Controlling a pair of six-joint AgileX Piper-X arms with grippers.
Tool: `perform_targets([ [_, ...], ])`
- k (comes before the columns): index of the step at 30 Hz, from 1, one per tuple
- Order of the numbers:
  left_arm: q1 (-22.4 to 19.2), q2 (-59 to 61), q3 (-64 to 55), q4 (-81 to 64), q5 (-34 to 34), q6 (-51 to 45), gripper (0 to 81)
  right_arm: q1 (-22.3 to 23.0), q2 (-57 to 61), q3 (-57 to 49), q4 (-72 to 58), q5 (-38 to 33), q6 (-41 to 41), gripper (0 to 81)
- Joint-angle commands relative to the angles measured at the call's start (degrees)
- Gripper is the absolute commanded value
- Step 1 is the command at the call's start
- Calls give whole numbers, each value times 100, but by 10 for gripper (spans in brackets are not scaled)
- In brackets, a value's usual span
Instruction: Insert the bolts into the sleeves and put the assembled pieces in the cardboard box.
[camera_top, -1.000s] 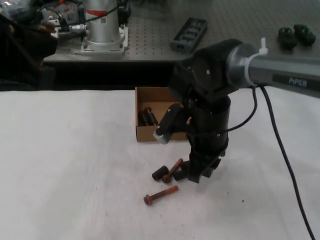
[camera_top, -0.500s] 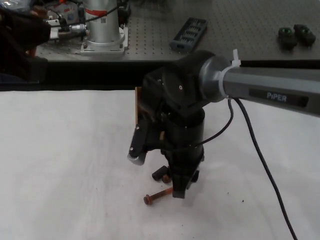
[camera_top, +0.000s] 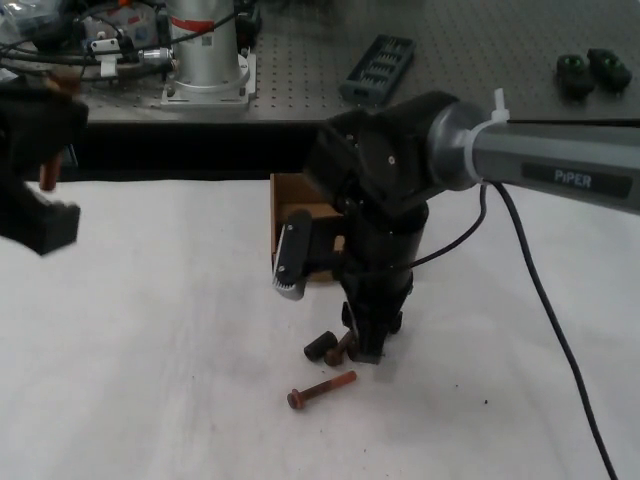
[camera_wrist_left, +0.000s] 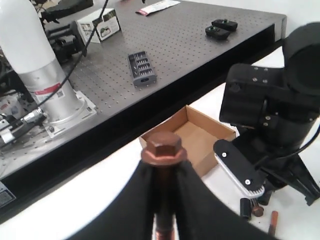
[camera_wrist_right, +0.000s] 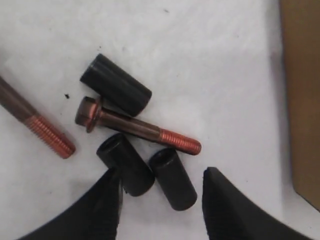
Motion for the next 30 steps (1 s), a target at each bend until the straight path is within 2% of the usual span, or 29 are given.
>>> perform_targets([
  [1, 17, -60, -12, -206, 37, -40, 6, -5, 37, -69, 50, -272, -274, 373],
  [16, 17, -60, -15, -379, 37, -40, 6, -135, 455, -69, 210, -439, -151, 373],
  [19, 17, -60, -15, -379, 37, -40, 6, -237, 455, -69, 472, -421, -153, 332],
  [24, 17, -60, -15, -379, 37, -40, 6, -403, 455, -69, 864, -307, -153, 213],
  [30, 17, -60, -15, -379, 37, -40, 6, -416, 455, -69, 890, -269, 177, 190],
])
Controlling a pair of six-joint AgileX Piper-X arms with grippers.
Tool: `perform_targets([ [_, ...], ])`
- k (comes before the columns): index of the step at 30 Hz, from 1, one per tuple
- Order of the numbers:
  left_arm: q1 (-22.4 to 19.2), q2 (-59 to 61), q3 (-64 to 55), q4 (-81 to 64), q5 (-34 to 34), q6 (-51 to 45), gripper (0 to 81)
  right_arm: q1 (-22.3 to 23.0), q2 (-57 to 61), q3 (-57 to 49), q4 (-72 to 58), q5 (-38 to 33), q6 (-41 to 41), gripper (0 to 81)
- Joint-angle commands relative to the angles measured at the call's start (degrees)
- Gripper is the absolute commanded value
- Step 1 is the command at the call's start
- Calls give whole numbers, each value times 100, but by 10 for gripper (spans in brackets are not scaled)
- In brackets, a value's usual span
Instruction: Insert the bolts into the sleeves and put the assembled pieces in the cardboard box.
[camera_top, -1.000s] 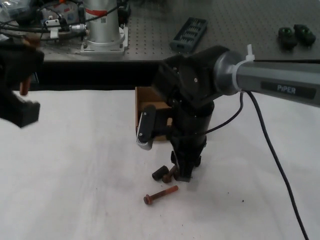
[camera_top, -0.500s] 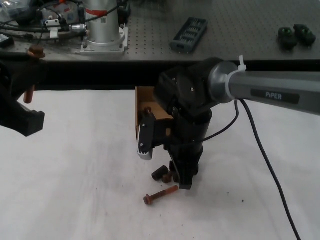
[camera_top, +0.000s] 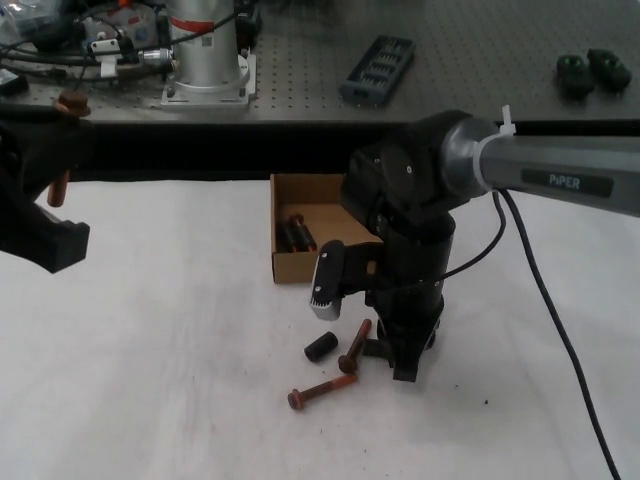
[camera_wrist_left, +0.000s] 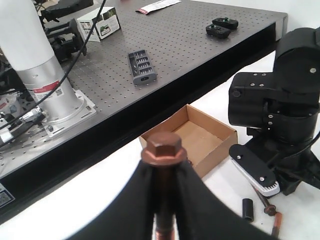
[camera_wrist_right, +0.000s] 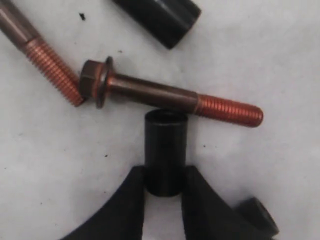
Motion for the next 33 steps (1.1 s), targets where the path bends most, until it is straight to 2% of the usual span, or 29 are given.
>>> perform_targets([
  [1, 17, -48, -46, -126, 37, -40, 6, -42, 48, 12, 130, -12, 134, 190],
  [17, 17, -48, -46, -126, 37, -40, 6, 260, -71, 0, -102, -21, 173, 190],
  [21, 17, -48, -46, -126, 37, -40, 6, 264, -76, 0, -112, -35, 453, 191],
  [28, 17, -48, -46, -126, 37, -40, 6, 264, -76, 0, -96, -59, 643, 293],
  [33, 17, -48, -46, -126, 37, -40, 6, 307, -76, 0, -96, -62, 692, 296],
])
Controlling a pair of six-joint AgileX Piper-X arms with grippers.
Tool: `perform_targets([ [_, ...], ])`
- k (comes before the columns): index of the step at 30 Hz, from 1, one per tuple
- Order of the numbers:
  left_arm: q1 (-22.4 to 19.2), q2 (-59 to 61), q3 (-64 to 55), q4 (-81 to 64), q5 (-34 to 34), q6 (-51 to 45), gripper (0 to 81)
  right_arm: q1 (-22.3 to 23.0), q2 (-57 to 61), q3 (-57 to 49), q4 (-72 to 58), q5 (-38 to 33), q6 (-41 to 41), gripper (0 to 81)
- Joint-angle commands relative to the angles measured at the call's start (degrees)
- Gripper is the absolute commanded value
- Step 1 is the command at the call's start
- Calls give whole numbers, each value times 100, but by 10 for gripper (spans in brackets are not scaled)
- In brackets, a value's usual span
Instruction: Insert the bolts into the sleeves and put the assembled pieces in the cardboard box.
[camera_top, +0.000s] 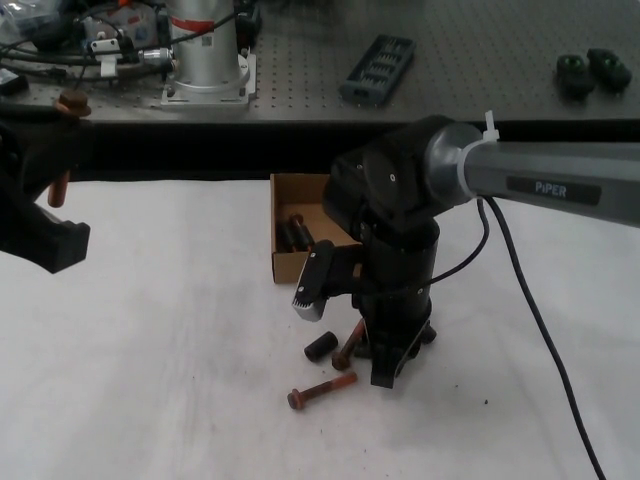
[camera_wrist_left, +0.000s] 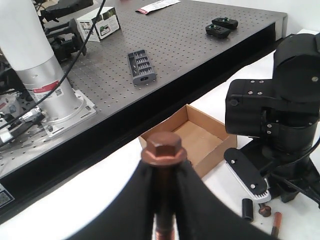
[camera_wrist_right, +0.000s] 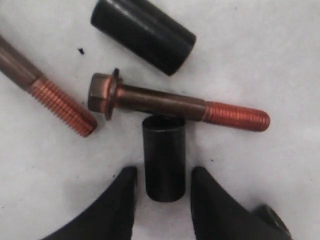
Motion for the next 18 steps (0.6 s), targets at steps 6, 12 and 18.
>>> perform_targets([
  [6, 17, -48, -46, -126, 37, -40, 6, 143, -76, 0, -26, -303, 101, 296],
  [12, 17, -48, -46, -126, 37, -40, 6, 290, -76, 0, -135, -261, 120, 288],
  [18, 17, -48, -46, -84, 37, -40, 6, 299, -76, 0, -216, -4, 436, 84],
])
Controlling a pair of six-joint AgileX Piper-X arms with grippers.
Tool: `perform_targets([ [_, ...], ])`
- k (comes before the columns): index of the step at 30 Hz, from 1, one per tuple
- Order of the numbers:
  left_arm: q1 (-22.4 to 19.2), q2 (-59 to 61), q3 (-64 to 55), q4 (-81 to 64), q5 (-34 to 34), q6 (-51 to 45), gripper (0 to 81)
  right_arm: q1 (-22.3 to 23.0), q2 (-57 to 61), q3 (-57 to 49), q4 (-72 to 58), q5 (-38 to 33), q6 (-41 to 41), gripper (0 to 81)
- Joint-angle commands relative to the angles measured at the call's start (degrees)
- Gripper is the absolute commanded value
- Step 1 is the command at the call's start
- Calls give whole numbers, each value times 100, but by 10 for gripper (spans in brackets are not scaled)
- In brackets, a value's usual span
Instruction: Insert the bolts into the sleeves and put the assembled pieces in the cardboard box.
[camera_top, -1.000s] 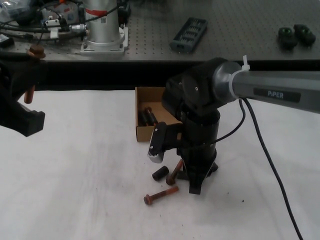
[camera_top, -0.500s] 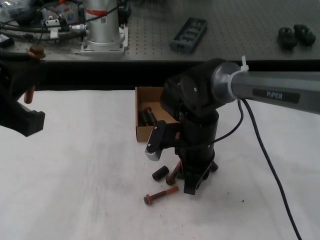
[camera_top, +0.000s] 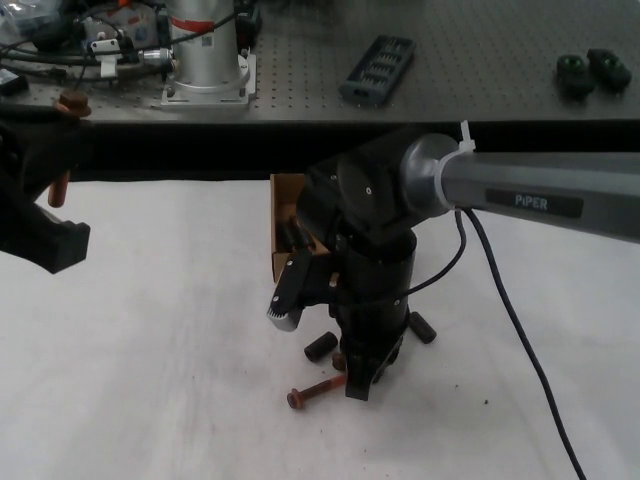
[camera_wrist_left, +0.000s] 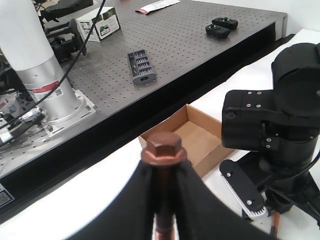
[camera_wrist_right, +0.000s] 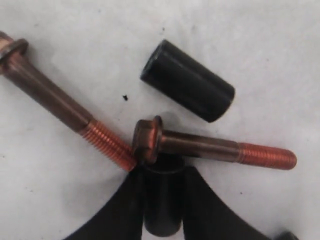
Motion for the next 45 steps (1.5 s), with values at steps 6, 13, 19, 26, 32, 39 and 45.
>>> perform_targets([
  [6, 17, -31, -46, -77, 37, -40, 6, -38, -164, 0, -102, -108, 673, 7],
  [13, 17, 271, 215, -571, 874, -565, 6, -127, -1121, 30, -148, -634, 969, 7],
  [19, -100, 841, 421, -2508, 1190, -2343, 6, -545, -2331, 938, -625, -1628, 1240, 7],
  [26, -586, 1646, 421, -4103, 1193, -3999, 6, -787, -3674, 3093, -2954, -3097, 2430, 7],
  [32, -1075, 2186, 421, -4210, 1368, -4484, 6, -748, -4438, 4696, -5349, -4186, 3598, 7],
  [39, -1338, 2414, 421, -4496, 1367, -5302, 6, -740, -5184, 6004, -7195, -4845, 4404, 7],
  [45, -1352, 2451, 421, -4576, 1367, -5866, 6, -740, -5447, 6793, -8397, -4880, 4746, 7],
])
